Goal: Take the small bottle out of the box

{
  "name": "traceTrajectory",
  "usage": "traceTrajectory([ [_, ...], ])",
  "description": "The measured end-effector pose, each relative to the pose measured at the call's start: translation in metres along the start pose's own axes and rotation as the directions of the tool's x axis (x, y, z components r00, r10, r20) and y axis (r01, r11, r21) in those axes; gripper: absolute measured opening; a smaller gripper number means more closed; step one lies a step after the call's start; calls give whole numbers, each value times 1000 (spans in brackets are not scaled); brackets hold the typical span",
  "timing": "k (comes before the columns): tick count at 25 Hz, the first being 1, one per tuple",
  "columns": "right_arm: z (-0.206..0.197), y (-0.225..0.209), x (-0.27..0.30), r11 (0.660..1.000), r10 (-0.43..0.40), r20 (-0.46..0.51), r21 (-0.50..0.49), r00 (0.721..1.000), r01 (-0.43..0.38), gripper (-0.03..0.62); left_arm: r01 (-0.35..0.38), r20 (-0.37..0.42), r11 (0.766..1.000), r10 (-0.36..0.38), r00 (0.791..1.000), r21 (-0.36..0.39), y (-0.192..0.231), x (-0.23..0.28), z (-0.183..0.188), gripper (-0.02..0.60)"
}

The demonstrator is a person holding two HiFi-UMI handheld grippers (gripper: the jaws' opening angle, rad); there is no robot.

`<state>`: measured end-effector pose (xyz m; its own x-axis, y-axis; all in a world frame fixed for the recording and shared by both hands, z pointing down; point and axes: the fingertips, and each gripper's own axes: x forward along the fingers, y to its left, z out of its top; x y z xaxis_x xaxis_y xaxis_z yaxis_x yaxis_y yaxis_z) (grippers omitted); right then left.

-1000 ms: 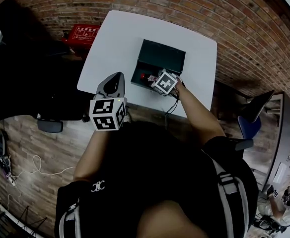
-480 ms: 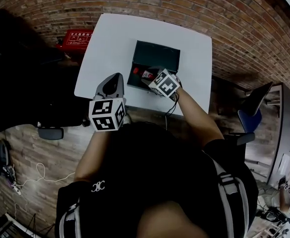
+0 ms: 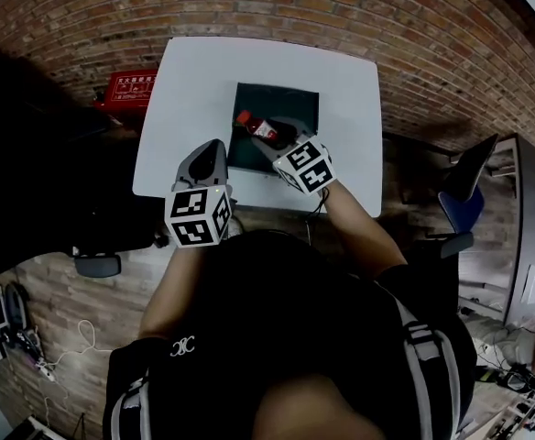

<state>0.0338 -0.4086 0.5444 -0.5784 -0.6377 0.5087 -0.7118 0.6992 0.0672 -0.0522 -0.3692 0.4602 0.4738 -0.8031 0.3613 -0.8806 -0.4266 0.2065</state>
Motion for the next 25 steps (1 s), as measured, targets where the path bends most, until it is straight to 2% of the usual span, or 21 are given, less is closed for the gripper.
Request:
traceTrajectory([
  [4, 22, -7, -22, 994, -107, 79, 22, 991, 105, 202, 17, -1, 1000, -17, 1000, 3, -6, 10, 5, 6],
  [9, 46, -22, -59, 965, -261, 162, 41, 952, 258, 202, 58, 13, 998, -58, 998, 20, -23, 23, 18, 6],
  [14, 48, -56, -104, 904, -425, 210, 150, 881, 400, 202, 115, 24, 992, -117, 993, 50, -50, 32, 22, 6],
  [20, 40, -85, -167, 793, -593, 225, 326, 773, 514, 202, 144, 72, 984, -151, 986, 102, -77, 38, 34, 6],
  [25, 27, -93, -199, 758, -635, 231, 375, 737, 534, 202, 153, 102, 976, -169, 980, 154, -97, 37, 41, 6],
])
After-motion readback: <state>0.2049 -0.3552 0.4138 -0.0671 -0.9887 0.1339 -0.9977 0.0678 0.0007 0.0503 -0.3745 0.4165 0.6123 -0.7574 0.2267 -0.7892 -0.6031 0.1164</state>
